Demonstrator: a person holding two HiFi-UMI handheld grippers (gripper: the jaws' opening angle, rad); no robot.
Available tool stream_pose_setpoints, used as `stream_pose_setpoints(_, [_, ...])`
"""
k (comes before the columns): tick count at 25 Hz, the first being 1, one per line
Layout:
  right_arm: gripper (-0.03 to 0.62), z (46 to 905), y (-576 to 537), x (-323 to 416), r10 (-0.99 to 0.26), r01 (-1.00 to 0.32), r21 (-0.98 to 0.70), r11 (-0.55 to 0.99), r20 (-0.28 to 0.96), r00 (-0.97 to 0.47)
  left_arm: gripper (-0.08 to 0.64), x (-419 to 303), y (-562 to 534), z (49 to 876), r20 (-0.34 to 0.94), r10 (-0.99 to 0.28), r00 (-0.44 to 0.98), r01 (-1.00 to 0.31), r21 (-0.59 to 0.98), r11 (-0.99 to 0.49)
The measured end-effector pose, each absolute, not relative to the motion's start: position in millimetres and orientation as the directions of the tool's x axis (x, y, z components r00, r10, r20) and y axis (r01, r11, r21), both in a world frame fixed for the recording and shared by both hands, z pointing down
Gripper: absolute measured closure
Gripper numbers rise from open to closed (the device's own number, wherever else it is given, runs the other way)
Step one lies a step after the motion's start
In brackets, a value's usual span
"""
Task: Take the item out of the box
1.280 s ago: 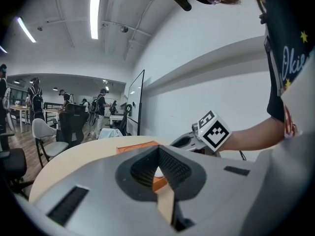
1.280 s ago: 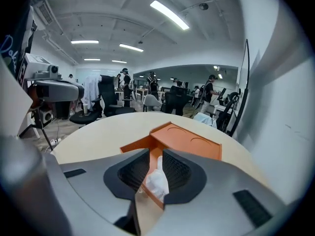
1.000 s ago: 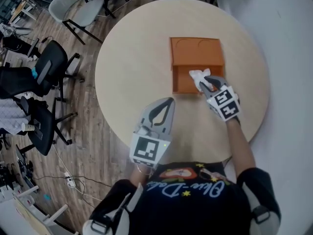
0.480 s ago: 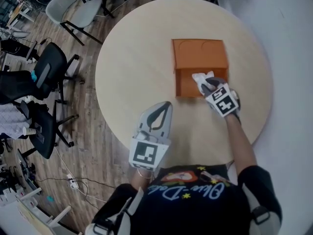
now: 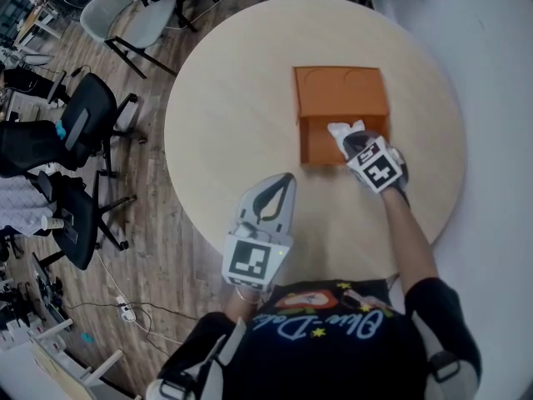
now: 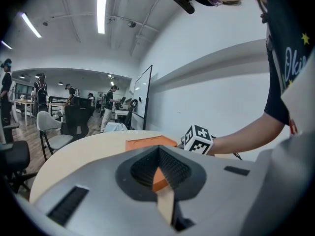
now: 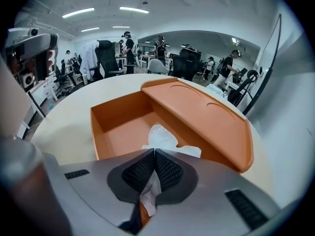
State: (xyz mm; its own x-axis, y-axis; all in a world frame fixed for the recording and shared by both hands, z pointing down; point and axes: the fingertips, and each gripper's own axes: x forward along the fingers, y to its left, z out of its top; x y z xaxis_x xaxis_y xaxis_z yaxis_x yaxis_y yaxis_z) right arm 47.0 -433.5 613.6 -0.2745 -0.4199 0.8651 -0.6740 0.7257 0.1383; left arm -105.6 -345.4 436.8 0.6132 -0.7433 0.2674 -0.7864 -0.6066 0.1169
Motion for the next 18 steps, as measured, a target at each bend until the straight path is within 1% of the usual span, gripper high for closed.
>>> stream_pose_setpoints(8, [0.592, 593, -426, 48, -0.474, -0.699, 0.134, 0.703, 0.821, -0.318, 0.575, -106, -342, 433, 0.263, -0.755, 0.601, -0.795, 0.104, -0.597])
stream_pose_setpoints(18, [0.592, 531, -411, 57, -0.621, -0.755, 0.164, 0.635, 0.690, -0.372, 0.575, -111, -337, 415, 0.250, -0.784, 0.568, -0.819, 0.081, -0.568])
